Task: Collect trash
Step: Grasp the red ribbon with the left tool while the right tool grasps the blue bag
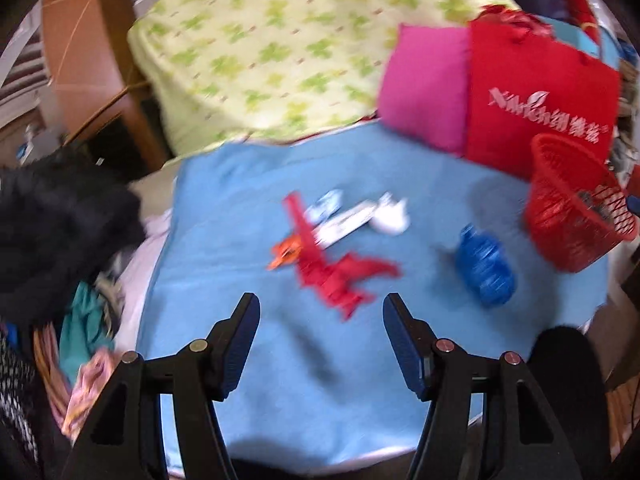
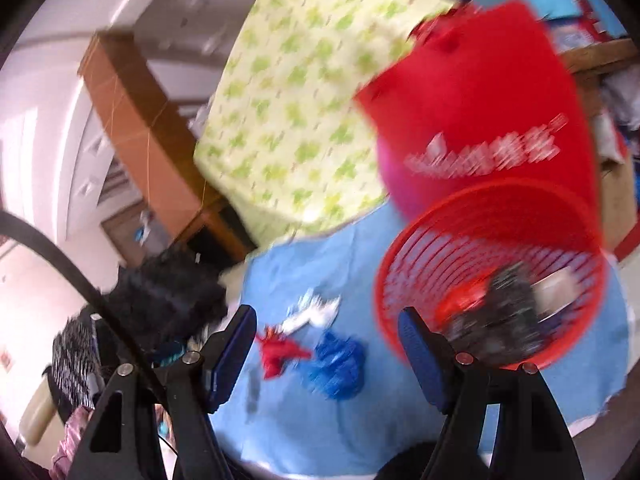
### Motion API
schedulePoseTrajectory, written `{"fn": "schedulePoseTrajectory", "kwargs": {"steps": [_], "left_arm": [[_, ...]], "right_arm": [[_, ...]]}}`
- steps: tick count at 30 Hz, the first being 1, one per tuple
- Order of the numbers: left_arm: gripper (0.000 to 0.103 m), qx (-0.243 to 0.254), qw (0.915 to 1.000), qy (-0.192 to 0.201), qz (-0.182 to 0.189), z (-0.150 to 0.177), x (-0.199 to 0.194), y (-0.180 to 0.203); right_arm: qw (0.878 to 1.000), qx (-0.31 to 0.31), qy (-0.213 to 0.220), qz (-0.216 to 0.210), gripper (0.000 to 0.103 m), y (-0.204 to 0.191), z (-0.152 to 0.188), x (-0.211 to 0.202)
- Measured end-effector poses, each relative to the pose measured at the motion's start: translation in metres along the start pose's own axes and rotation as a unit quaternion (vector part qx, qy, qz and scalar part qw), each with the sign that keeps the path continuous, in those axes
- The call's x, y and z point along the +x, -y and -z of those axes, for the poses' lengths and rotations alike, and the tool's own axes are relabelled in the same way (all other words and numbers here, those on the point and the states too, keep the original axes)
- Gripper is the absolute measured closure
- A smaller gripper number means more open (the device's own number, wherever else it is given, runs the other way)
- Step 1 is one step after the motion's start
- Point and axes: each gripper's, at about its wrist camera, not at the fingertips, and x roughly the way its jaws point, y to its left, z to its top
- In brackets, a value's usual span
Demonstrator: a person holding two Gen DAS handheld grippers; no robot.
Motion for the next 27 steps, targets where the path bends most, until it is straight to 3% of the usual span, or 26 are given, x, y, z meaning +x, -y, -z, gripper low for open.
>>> {"fn": "schedulePoseTrajectory", "kwargs": {"steps": [5, 9, 17, 24, 25, 26, 27], "left_arm": [[0.038, -0.031, 0.999, -0.025, 0.02, 0.021, 0.022, -0.012], [0.038, -0.061, 0.996, -0.037, 0.054, 0.017, 0.05, -0.01], [0.038, -0.155, 0.9796, -0.107, 0.069, -0.003, 0.142, -0.022], [0.038, -0.194, 0.9661, -0.141, 0.096, -0.02, 0.209, -0.016], [0.04, -0.198, 0.9637, -0.149, 0.1, -0.02, 0.216, -0.015], [0.051, -0.205, 0.9601, -0.158, 0.106, -0.018, 0.225, -0.014], [0.055, -0.212, 0.9564, -0.169, 0.108, -0.015, 0.234, -0.013]], "right_arm": [[0.994, -0.003, -0.105, 0.018, 0.026, -0.012, 0.031, 0.077], [0.986, -0.01, -0.159, 0.047, 0.028, -0.011, 0.047, 0.125], [0.977, -0.007, -0.197, 0.078, 0.035, 0.002, 0.053, 0.188], [0.969, 0.014, -0.235, 0.079, 0.044, 0.021, 0.069, 0.237], [0.968, 0.016, -0.238, 0.076, 0.044, 0.023, 0.072, 0.241], [0.968, 0.015, -0.238, 0.076, 0.045, 0.023, 0.074, 0.241], [0.969, 0.006, -0.234, 0.078, 0.046, 0.022, 0.076, 0.242]]}}
